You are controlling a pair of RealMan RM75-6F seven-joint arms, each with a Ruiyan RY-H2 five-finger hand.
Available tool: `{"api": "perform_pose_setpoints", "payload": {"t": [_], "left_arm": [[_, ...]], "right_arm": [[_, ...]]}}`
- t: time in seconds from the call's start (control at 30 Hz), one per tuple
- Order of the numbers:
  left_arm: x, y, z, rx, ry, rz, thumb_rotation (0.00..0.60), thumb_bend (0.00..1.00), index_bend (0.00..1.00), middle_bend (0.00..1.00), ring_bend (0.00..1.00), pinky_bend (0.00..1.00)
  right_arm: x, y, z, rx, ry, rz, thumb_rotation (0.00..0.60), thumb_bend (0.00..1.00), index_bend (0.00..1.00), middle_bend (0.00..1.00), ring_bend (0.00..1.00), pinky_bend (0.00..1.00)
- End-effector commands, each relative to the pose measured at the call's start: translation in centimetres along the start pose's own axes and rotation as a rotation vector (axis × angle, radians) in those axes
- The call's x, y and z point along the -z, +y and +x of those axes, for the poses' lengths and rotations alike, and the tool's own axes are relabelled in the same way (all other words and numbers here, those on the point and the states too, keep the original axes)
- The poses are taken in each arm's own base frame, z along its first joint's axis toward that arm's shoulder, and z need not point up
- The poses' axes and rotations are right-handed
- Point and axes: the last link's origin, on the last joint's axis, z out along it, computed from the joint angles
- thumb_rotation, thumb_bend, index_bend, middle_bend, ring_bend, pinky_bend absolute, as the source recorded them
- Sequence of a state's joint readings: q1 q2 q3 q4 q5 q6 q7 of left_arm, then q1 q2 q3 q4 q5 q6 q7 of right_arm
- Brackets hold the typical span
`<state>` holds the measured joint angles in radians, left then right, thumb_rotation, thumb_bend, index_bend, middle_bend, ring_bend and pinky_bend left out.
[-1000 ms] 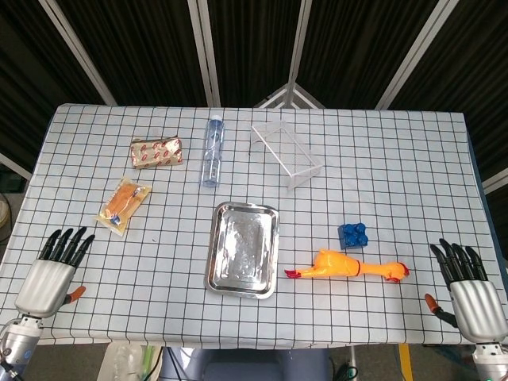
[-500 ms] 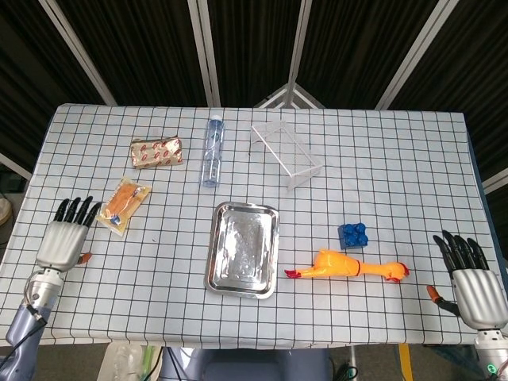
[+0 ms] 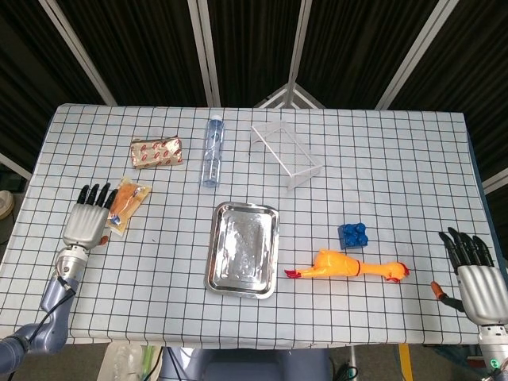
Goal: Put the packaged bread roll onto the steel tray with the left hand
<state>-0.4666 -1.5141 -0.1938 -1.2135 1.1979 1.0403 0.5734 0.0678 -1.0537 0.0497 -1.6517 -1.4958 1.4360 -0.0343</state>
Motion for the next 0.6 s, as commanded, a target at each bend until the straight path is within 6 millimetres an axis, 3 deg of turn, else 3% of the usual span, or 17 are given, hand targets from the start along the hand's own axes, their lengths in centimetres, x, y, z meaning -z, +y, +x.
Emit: {"api": "perform_pose_setpoints", "payload": {"t": [0.03,0.5,0.6], "left_arm": [[-1.3,0.5,0.1,0.000,-0.005,0.006,0.600,0.01,0.00,0.00,0.00,0.02],[-3.8,1.2,-0.6,-0.014,-0.069,0.027,0.600,0.03,0.01,0.00,0.00,0.05],[-4.2,1.4,-0.5,-0.017,-0.078,0.026,0.600,0.08,0.07,0.11,0.07,0.12]], "right_arm": [[-0.1,0.2,0.0,-0.001,0.000,-0.008,0.600,0.33,0.00,0.00,0.00,0.00],[-0.6,0.8,0.2,-0.008,-0.002,-0.038,0.600,0.33,0.00,0.00,0.00,0.00],[-0.7,0.7,0.1,-0.008,-0.002,-0.037,0.600,0.33,0.00,0.00,0.00,0.00]]}}
